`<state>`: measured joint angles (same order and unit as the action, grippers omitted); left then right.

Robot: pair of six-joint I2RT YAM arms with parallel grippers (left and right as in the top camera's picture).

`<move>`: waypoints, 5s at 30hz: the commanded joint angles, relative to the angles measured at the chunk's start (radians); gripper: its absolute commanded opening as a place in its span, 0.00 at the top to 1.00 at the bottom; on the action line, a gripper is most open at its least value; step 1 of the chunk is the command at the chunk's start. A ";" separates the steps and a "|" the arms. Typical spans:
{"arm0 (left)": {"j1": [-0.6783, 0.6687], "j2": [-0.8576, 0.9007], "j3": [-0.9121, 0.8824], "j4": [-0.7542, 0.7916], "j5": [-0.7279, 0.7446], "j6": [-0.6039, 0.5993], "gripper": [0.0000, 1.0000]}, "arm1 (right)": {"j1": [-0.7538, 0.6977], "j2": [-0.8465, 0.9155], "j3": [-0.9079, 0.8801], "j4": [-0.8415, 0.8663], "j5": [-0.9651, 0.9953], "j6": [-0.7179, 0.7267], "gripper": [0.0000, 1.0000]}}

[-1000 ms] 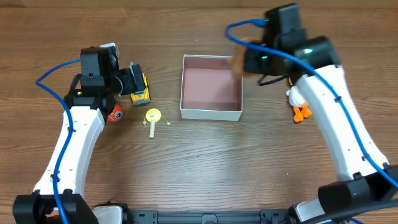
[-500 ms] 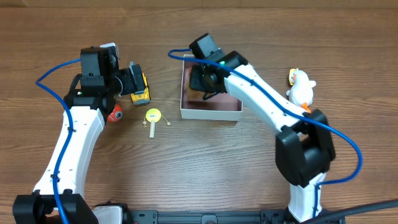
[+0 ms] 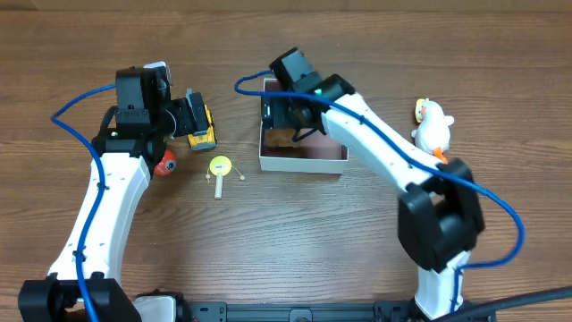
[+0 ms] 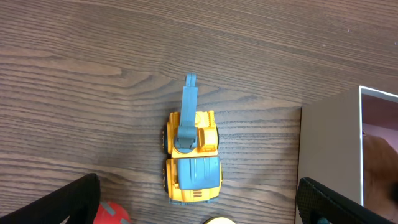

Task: Pack container
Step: 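Carry the brown plush into the box and release it, then lower the right gripper onto the white duck plush and grasp it, then carry the duck into the box beside the brown plush and release, then grasp the yellow toy excavator with the left gripper and lift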

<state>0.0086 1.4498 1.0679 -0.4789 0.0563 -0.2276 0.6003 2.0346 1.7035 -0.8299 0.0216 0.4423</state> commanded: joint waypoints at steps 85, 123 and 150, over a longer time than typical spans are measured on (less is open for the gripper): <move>0.004 0.004 0.027 0.004 -0.005 0.026 0.00 | -0.175 -0.253 -0.030 -0.079 0.064 -0.032 0.21; -0.090 0.447 0.318 -0.108 -0.131 -0.241 0.16 | -0.629 -0.433 -0.029 -0.415 -0.095 -0.005 0.00; -0.095 0.536 0.624 -0.525 -0.074 -0.153 0.79 | -0.629 -0.433 -0.029 -0.414 -0.094 -0.005 0.00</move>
<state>-0.0837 1.9839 1.5612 -0.9398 -0.0273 -0.4129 -0.0296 1.6035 1.6791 -1.2484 -0.0742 0.4404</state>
